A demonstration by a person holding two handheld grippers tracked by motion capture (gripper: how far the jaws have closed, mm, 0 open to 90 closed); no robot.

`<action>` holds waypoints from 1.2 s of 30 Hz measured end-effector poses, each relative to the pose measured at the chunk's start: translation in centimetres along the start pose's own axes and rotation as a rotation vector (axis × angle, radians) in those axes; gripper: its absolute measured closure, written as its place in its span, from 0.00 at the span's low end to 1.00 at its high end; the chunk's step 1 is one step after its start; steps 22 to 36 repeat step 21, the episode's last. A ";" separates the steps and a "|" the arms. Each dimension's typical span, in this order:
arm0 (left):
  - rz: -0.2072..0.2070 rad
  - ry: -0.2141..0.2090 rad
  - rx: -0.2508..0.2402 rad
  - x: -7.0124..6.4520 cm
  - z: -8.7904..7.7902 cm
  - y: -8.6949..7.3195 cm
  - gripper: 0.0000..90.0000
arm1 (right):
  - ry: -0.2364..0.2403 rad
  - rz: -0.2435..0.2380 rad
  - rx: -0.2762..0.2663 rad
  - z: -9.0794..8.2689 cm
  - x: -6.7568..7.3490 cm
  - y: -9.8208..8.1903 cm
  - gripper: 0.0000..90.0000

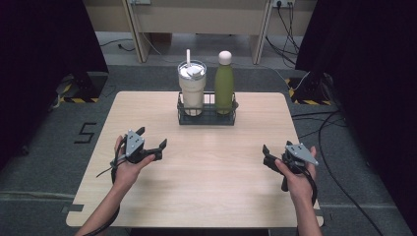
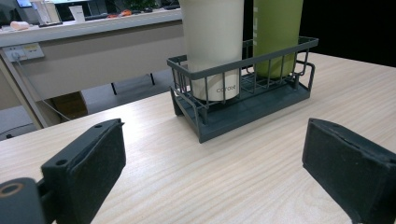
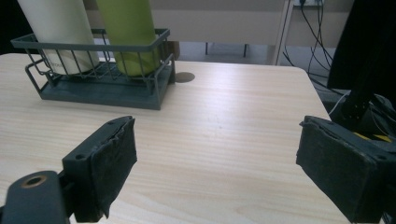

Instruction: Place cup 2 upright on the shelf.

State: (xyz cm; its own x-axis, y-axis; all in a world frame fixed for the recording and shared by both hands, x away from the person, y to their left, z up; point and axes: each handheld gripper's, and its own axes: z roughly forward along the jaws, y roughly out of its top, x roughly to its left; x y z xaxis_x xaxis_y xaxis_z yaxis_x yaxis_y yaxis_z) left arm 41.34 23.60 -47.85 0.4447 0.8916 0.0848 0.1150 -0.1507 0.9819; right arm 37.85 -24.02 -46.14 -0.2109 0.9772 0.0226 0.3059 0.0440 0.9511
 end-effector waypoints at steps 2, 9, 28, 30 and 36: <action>0.001 0.000 0.002 0.0 0.0 0.0 0.06 | -0.005 0.007 0.005 -0.1 -0.1 -0.4 0.14; 0.005 -0.001 0.007 0.0 0.0 -0.2 0.06 | -0.006 0.012 0.013 -0.1 -0.3 -1.0 0.14; -0.005 -0.013 0.004 -0.2 0.2 0.0 0.03 | -0.002 0.012 0.015 0.0 -0.2 -1.0 0.14; -0.005 -0.013 0.004 -0.2 0.2 0.0 0.03 | -0.002 0.012 0.015 0.0 -0.2 -1.0 0.14; -0.005 -0.013 0.004 -0.2 0.2 0.0 0.03 | -0.002 0.012 0.015 0.0 -0.2 -1.0 0.14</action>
